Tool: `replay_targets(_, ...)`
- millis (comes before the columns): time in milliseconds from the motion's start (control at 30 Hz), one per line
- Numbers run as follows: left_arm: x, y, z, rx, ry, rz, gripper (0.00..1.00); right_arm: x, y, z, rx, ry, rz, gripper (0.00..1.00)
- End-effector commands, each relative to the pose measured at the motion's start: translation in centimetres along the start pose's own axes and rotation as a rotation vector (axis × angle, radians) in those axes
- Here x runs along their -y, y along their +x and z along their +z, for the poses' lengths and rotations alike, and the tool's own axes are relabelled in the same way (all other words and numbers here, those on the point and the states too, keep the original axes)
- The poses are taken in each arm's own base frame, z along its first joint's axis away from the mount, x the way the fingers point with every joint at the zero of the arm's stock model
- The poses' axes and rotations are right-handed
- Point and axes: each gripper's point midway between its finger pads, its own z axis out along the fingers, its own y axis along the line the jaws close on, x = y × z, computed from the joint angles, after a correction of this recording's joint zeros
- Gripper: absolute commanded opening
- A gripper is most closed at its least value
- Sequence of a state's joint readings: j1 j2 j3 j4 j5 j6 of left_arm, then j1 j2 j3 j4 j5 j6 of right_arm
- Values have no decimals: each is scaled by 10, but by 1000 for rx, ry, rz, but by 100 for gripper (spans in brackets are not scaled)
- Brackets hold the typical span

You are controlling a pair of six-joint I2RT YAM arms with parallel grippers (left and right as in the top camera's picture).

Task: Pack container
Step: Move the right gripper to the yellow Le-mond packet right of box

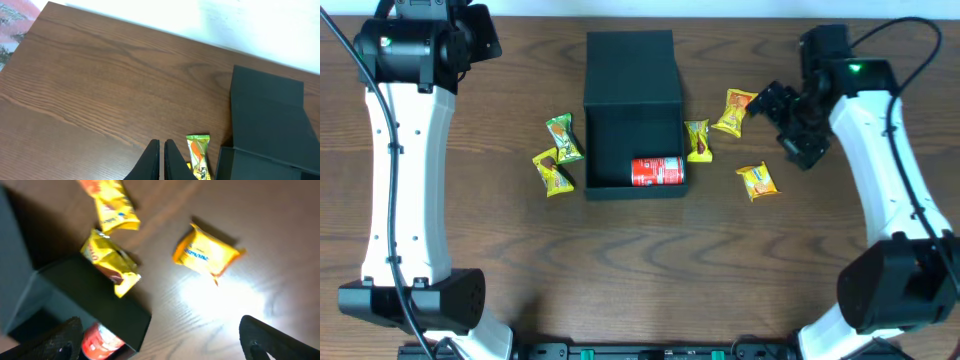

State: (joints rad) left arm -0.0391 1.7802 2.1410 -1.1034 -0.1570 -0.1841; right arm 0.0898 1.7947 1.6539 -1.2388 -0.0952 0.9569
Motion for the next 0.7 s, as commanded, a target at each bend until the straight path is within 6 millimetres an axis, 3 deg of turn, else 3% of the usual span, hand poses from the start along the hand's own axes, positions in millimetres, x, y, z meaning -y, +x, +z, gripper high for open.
replay_targets(0, -5, -3, -9, 18, 0, 2, 7, 4, 3, 14, 49, 97, 131, 99)
replay_targets(267, -5, -2, -8, 11, -2, 24, 7, 14, 8, 52, 6, 218, 163, 99)
replay_targets(467, -5, -2, -8, 12, -3, 43, 6, 24, 10, 88, -39, 294, 93, 99)
replay_targets(667, -5, -2, -8, 11, -3, 43, 6, 42, 19, 88, -92, 349, -3, 99)
